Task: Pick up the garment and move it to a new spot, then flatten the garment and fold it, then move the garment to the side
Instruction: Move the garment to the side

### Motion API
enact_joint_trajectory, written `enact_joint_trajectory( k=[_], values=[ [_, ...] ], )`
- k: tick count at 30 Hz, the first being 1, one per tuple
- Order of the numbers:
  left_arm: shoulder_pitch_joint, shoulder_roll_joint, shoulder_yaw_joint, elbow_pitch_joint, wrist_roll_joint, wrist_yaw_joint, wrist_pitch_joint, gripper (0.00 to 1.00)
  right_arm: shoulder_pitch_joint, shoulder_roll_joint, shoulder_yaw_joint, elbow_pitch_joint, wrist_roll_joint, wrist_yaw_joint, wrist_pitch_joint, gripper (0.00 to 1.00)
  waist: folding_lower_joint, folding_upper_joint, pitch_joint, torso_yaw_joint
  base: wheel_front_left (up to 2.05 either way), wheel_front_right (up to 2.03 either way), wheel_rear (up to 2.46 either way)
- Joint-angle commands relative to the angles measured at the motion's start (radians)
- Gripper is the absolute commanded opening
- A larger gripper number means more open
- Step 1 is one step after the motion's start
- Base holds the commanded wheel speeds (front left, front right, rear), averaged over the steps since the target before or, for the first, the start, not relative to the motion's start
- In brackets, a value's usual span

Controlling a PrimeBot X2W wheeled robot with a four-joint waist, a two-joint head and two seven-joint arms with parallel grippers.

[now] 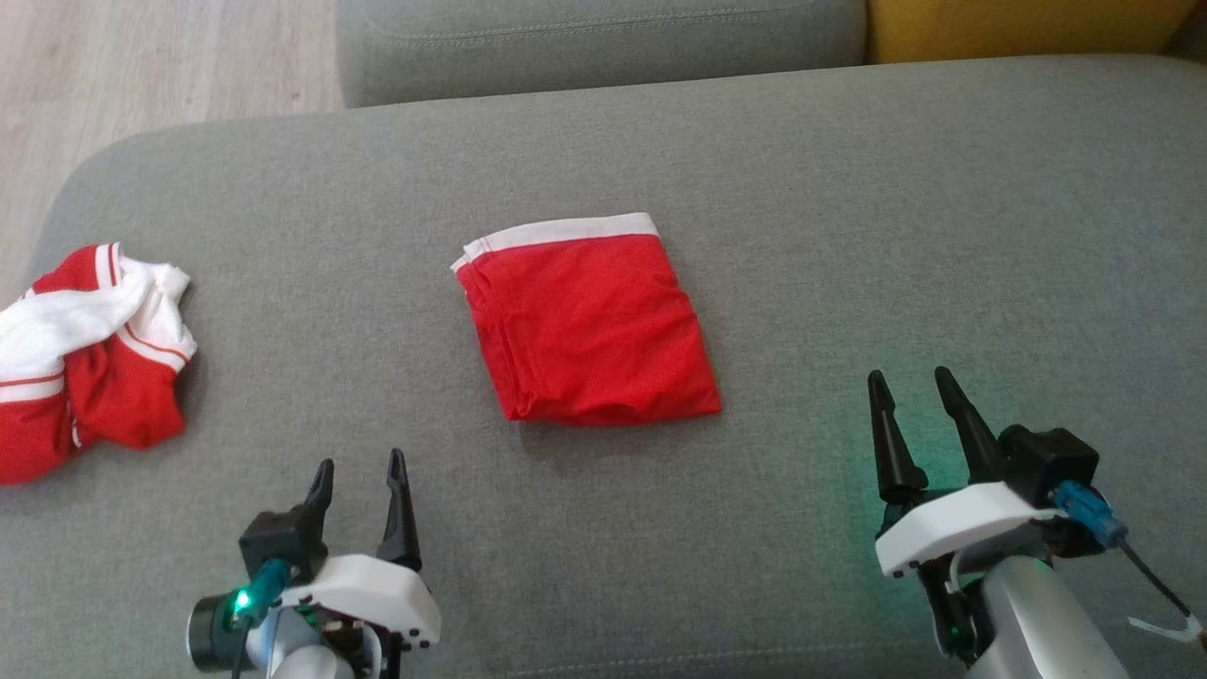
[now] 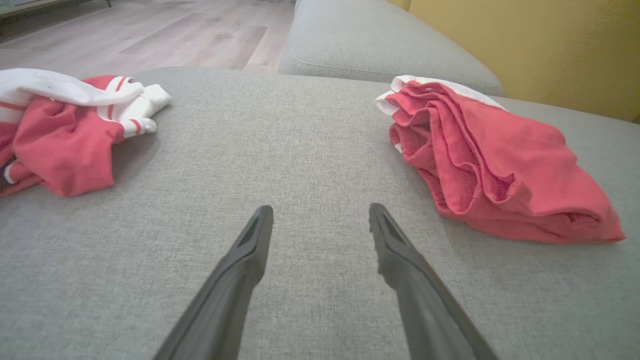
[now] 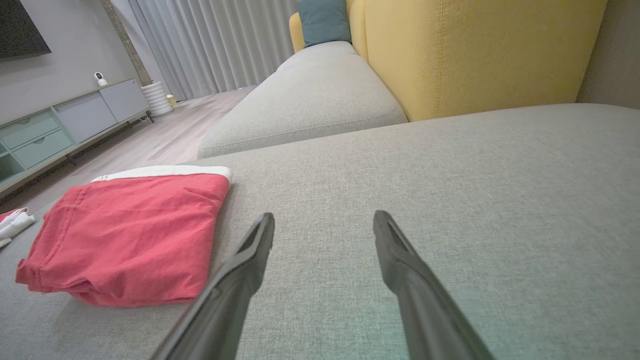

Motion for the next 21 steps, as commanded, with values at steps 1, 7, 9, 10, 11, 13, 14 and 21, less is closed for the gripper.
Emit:
enact_joint_trajectory(
  k=[1, 7, 9, 10, 11, 13, 14, 21],
  values=[
    [-0.026, 0.011, 0.040, -0.041, 0.013, 0.005, -0.005, 1.00, -0.019, 0.009, 0.027, -0.036, 0.010, -0.001, -0.011, 1.00, 0.0000, -0.0001, 0.005, 0.005, 0.00, 0.00, 0.00],
    [-0.025, 0.011, 0.041, -0.046, 0.019, 0.002, -0.005, 1.00, -0.027, 0.009, 0.036, -0.036, 0.019, -0.001, -0.011, 1.00, 0.0000, -0.0001, 0.012, 0.017, 0.00, 0.00, 0.00],
    [-0.029, 0.011, 0.035, -0.047, 0.019, 0.001, -0.005, 1.00, -0.034, 0.009, 0.043, -0.033, 0.020, -0.001, -0.011, 1.00, 0.0000, -0.0001, 0.018, 0.027, 0.00, 0.00, 0.00],
    [-0.032, 0.011, 0.031, -0.047, 0.018, 0.000, -0.005, 1.00, -0.039, 0.009, 0.047, -0.031, 0.020, -0.001, -0.011, 1.00, 0.0000, -0.0001, 0.022, 0.033, 0.00, 0.00, 0.00],
    [-0.035, 0.011, 0.026, -0.048, 0.016, -0.001, -0.005, 1.00, -0.045, 0.009, 0.050, -0.026, 0.020, -0.001, -0.011, 1.00, 0.0000, -0.0001, 0.027, 0.040, 0.00, 0.00, 0.00],
    [-0.042, 0.011, 0.008, -0.056, 0.009, -0.002, -0.005, 1.00, -0.072, 0.009, 0.066, -0.006, 0.020, -0.001, -0.011, 1.00, 0.0000, -0.0001, 0.042, 0.071, 0.00, 0.00, 0.00],
    [-0.043, 0.011, 0.003, -0.057, 0.007, -0.002, -0.005, 1.00, -0.084, 0.009, 0.071, 0.002, 0.020, -0.001, -0.011, 1.00, 0.0000, -0.0001, 0.048, 0.082, 0.00, 0.00, 0.00],
    [-0.043, 0.011, -0.033, -0.059, -0.005, -0.005, -0.005, 1.00, -0.176, 0.009, 0.088, 0.082, 0.024, -0.001, -0.011, 1.00, 0.0000, -0.0001, 0.081, 0.171, 0.00, 0.00, 0.00]
  ],
)
